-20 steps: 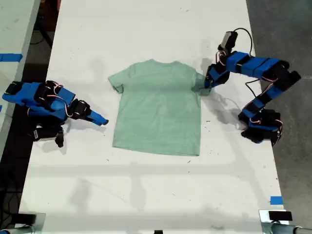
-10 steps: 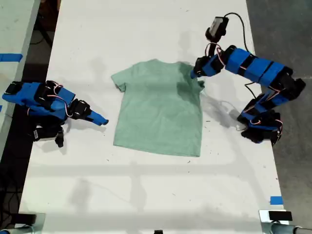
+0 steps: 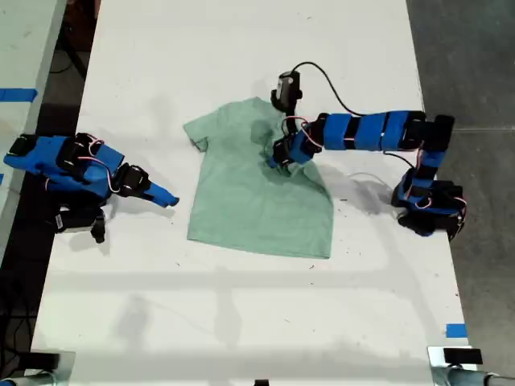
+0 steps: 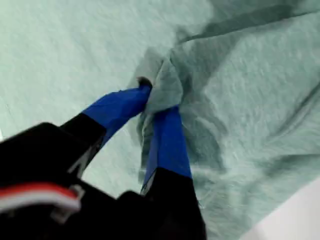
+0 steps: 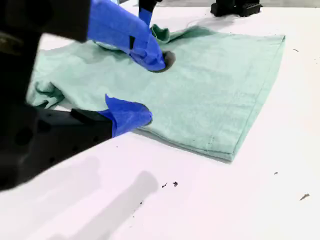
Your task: Fold t shirt
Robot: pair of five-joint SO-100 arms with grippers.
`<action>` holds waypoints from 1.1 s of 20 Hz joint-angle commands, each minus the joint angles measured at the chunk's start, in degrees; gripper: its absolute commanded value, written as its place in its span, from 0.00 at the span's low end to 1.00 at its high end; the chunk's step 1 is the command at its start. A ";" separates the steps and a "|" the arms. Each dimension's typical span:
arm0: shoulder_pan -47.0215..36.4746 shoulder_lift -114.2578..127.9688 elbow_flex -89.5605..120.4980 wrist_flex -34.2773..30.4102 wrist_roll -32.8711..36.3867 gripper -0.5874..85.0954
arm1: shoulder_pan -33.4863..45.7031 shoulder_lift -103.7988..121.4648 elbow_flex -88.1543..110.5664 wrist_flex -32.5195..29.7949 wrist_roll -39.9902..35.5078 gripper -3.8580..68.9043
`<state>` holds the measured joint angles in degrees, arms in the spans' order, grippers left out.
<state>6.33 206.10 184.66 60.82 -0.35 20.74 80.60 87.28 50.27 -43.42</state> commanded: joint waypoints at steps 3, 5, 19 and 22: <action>0.35 0.26 0.35 -0.79 -0.26 0.17 | -5.10 0.26 -20.74 16.17 0.00 0.29; 0.35 0.26 0.35 -0.79 -0.26 0.17 | -0.88 5.98 -20.39 24.61 5.71 0.22; 0.35 0.26 0.35 -0.79 -0.26 0.17 | -4.48 120.06 81.91 21.97 27.60 0.07; 0.35 0.26 0.35 -0.79 -0.26 0.17 | -6.15 120.15 88.33 19.34 27.42 0.07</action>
<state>6.33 206.10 184.66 60.82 -0.35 15.47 198.02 172.97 71.10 -16.88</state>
